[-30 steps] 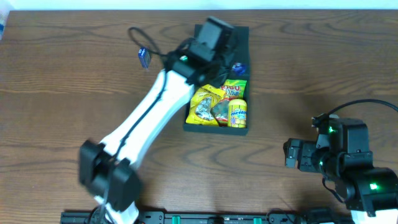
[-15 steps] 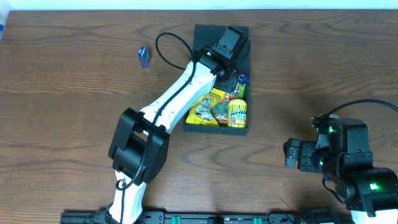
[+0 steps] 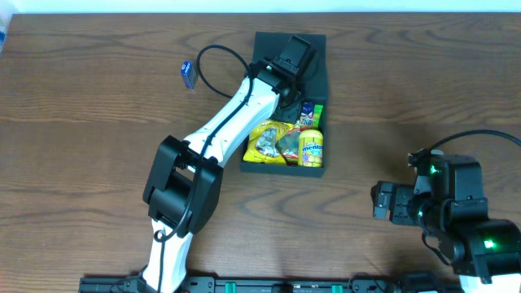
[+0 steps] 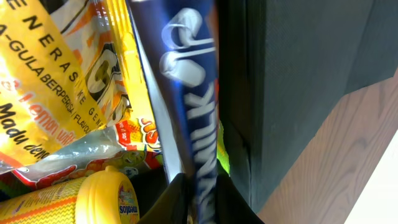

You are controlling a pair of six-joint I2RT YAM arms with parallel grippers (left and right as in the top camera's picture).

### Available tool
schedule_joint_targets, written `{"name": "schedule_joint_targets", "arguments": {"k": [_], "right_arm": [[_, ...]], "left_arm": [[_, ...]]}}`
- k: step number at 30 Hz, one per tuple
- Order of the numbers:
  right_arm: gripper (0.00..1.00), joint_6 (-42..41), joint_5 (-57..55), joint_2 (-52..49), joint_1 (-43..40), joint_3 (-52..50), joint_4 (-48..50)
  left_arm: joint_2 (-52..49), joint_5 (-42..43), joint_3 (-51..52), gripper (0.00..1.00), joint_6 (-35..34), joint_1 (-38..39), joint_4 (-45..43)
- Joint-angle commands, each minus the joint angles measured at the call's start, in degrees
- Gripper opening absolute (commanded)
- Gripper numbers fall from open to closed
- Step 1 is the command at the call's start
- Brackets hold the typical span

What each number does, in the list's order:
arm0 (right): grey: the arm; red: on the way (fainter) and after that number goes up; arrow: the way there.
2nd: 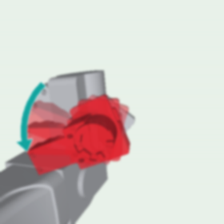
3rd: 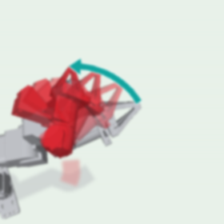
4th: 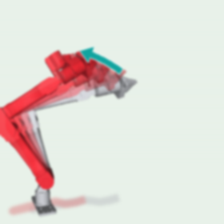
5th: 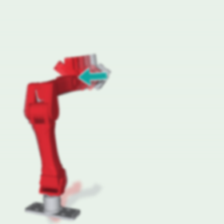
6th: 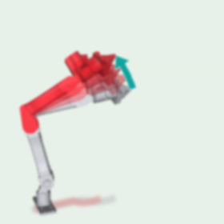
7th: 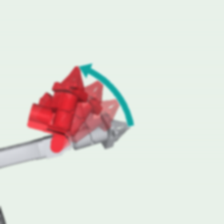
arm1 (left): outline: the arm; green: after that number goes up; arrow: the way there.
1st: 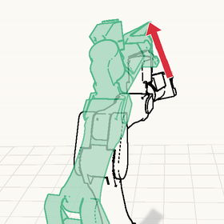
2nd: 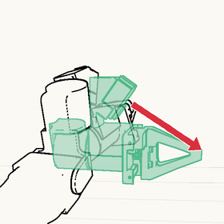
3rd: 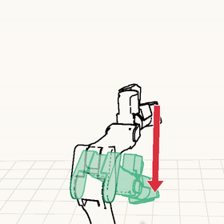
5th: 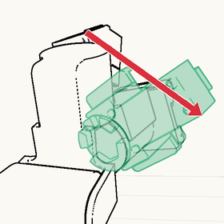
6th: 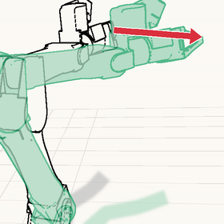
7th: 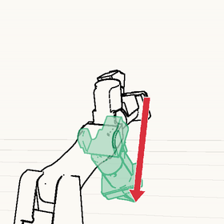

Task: Pack container
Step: 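Lower the Dairy Milk bar into the box and release it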

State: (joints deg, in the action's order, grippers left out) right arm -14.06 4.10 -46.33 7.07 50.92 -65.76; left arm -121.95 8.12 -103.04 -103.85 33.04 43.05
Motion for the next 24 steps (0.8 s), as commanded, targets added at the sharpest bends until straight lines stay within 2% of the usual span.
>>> {"name": "schedule_joint_targets", "arguments": {"k": [1,5,8,14,17,20,21,24], "right_arm": [[0.99,-0.7,0.0,0.3,-0.5,0.0,0.0],[0.99,-0.7,0.0,0.3,-0.5,0.0,0.0],[0.99,-0.7,0.0,0.3,-0.5,0.0,0.0],[1.0,-0.7,0.0,0.3,-0.5,0.0,0.0],[0.99,-0.7,0.0,0.3,-0.5,0.0,0.0],[0.99,-0.7,0.0,0.3,-0.5,0.0,0.0],[0.99,-0.7,0.0,0.3,-0.5,0.0,0.0],[0.99,-0.7,0.0,0.3,-0.5,0.0,0.0]], "left_arm": [[-2.1,-1.0,-1.8,0.16,-0.7,-0.3,0.2],[-2.4,-1.6,-1.8,0.22,-0.7,-0.3,0.1],[-2.4,-2.3,-1.8,0.31,-0.7,-0.3,-0.7],[-0.4,-2.2,-1.8,0.32,0.8,0.0,-1.5],[3.0,-3.8,-1.8,0.33,4.8,0.3,-1.5],[8.4,-8.7,-1.8,0.5,15.0,0.7,0.5],[10.0,-10.3,-1.8,0.59,17.9,0.8,2.1],[15.6,-18.0,-1.8,0.7,25.7,0.7,11.8]]}}
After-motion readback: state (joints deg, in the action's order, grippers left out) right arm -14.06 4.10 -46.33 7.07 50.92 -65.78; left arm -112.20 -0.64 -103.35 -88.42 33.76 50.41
